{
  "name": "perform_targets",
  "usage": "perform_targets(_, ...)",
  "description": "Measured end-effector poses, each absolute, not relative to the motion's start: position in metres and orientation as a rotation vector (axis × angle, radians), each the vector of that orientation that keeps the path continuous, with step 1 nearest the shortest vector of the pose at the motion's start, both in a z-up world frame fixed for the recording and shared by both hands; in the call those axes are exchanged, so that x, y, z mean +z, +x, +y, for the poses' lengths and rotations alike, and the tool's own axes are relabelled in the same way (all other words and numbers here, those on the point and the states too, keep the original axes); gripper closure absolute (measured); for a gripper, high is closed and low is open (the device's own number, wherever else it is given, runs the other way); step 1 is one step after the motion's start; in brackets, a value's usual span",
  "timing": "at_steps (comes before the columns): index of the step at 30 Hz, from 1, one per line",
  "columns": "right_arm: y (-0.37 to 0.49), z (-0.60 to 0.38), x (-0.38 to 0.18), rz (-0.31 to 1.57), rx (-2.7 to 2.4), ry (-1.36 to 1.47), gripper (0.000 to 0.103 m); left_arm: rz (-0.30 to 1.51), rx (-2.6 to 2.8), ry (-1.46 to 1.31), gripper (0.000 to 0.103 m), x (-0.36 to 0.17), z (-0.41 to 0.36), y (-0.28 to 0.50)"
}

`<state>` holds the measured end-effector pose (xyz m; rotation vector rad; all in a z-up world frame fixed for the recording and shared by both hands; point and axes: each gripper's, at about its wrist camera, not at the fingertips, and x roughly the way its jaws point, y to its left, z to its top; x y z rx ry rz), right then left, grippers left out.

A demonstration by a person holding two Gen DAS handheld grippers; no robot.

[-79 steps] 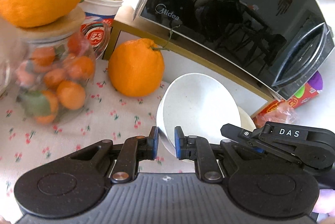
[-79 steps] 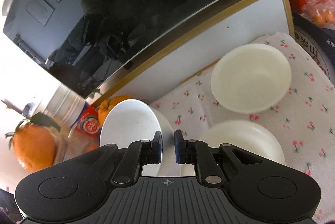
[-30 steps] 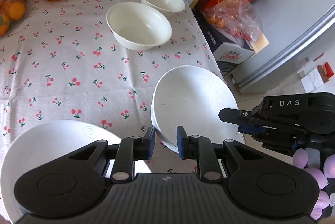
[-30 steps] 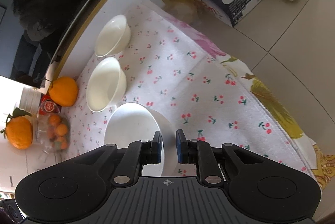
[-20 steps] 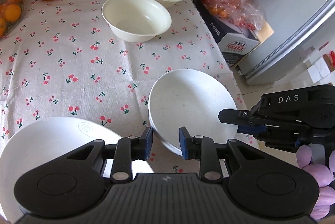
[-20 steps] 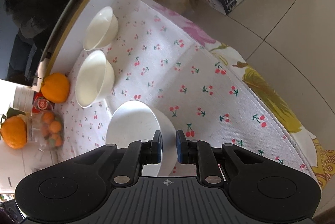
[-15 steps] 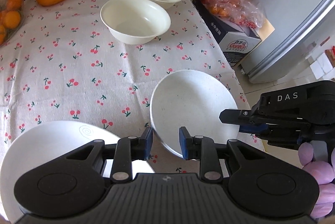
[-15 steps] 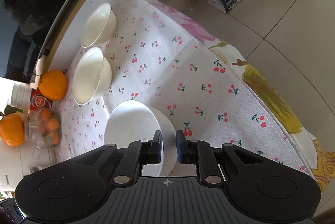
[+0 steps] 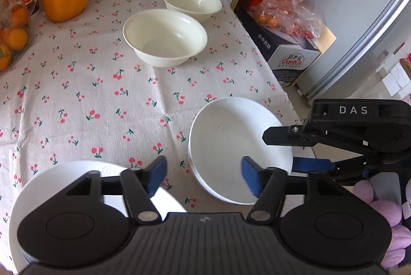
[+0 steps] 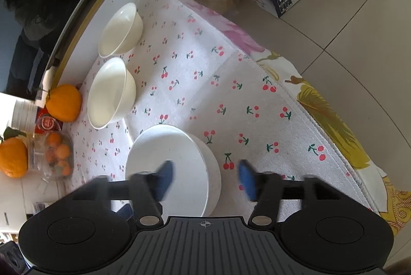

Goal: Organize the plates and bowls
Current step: 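Lower the white bowl onto the plate stack and open both grippers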

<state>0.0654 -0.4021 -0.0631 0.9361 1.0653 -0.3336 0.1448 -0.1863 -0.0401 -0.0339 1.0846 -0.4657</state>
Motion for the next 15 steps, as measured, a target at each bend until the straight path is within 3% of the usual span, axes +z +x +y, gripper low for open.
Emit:
perform_targets(8,0.068,-0.400,-0.055,1.045,-0.333,0.924,0.026,1.077,-0.427,-0.066,0.019,-0.031,-0.179,0.152)
perform_targets(15,0.079,-0.394,-0.039,1.001,-0.325,0.876,0.017,1.032,-0.377,-0.069,0.010,-0.017,-0.167,0.164)
